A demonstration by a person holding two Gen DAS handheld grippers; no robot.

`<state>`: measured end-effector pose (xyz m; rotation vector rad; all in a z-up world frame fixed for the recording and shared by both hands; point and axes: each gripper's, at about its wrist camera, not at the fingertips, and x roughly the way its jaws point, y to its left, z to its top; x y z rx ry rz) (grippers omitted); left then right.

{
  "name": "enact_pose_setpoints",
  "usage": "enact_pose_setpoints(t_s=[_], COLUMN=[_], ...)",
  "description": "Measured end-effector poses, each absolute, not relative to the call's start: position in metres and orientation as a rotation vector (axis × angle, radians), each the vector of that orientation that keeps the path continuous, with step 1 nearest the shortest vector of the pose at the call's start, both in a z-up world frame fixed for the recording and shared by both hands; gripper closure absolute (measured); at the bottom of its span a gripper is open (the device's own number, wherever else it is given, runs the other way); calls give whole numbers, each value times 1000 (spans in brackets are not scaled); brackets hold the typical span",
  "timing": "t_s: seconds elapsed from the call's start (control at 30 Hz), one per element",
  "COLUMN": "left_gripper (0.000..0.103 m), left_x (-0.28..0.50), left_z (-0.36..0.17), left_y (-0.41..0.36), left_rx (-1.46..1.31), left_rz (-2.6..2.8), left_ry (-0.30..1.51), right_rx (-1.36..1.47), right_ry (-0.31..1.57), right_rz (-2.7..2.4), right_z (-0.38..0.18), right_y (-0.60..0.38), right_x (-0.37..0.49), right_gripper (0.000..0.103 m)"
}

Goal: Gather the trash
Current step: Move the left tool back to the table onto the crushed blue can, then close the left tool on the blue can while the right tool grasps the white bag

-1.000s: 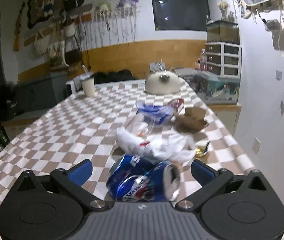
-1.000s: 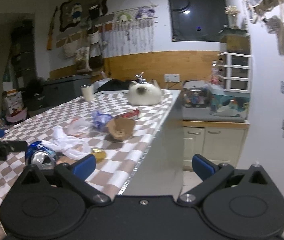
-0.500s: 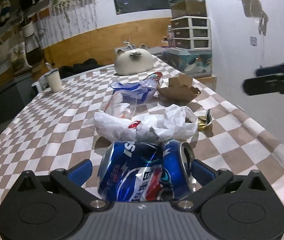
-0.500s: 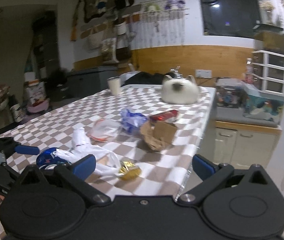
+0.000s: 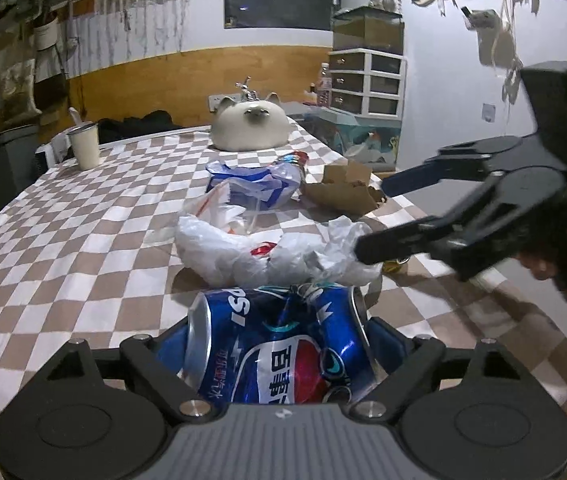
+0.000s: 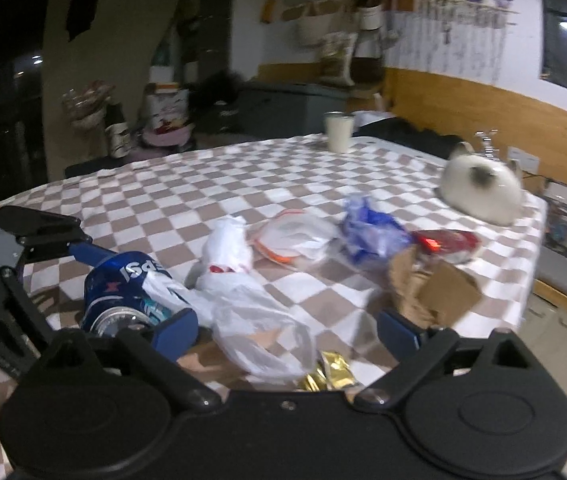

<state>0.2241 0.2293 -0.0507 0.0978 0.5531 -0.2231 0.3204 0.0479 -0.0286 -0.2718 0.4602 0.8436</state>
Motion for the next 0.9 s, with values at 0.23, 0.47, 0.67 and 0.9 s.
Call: enact_pose_setpoints(t_s=[0.23, 0.47, 0.67, 0.9], left_gripper=[16, 16, 13, 12], left_x=[198, 188, 190, 190], left_z=[-49, -42, -41, -39], left_y=[241, 252, 255, 259], left_rx=[51, -2, -41, -148], left_rz=[-62, 33, 74, 98], left_ry=[516, 521, 551, 565], right_rx=[-266, -241, -287, -222], right_ry=[501, 622, 623, 586], right_rz=[915, 946, 905, 828], right_z=[-31, -47, -51, -35], right_y=[82, 106, 116, 96], right_x=[334, 340, 322, 315], right_gripper=[12, 42, 54, 54])
